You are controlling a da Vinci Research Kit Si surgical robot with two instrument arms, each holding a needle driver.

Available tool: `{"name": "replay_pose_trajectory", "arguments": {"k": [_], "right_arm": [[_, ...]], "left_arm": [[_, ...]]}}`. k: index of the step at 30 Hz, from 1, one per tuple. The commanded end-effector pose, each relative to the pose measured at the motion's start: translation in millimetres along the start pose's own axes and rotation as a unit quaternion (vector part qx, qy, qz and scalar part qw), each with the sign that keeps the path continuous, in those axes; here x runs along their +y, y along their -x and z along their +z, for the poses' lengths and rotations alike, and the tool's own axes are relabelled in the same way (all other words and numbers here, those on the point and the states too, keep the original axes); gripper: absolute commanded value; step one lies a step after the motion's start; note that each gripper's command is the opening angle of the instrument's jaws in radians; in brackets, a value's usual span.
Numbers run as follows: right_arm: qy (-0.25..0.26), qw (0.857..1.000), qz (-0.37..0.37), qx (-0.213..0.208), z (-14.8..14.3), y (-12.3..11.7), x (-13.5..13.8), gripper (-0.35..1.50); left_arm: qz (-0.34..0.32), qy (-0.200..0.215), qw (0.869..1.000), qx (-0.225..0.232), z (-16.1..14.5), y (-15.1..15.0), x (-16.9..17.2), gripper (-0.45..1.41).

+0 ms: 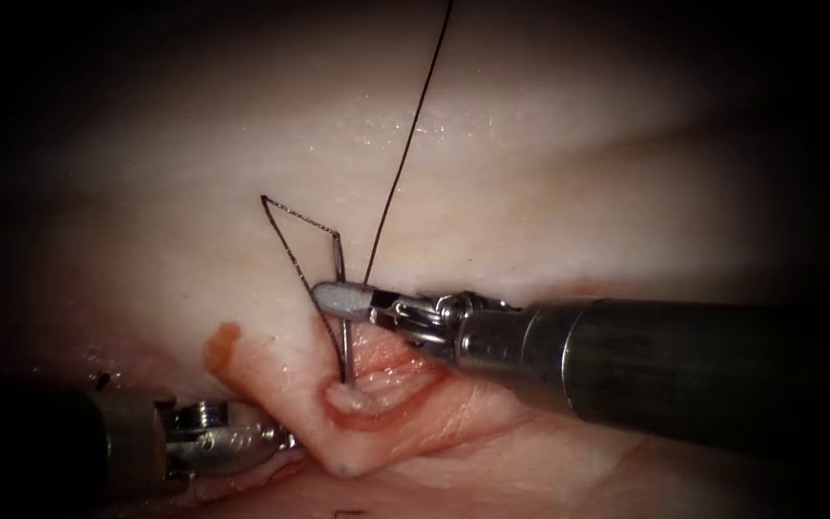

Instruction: Wound Closure

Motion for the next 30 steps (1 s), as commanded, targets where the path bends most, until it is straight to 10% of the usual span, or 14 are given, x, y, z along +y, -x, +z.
{"name": "replay_pose_trajectory", "arguments": {"k": [1, 30], "right_arm": [[-0.002, 1.0, 0.0, -0.004, 0.9, 0.5, 0.1, -0.35], [0.002, 0.999, 0.025, -0.027, 1.4, 6.1, -1.0, -0.35]], "left_arm": [[0.0, 0.001, 1.0, 0.001, 0.8, 0.0, 0.2, 0.04], [0.001, -0.001, 1.0, 0.0, 0.8, 0.1, 0.2, 0.04]]}}
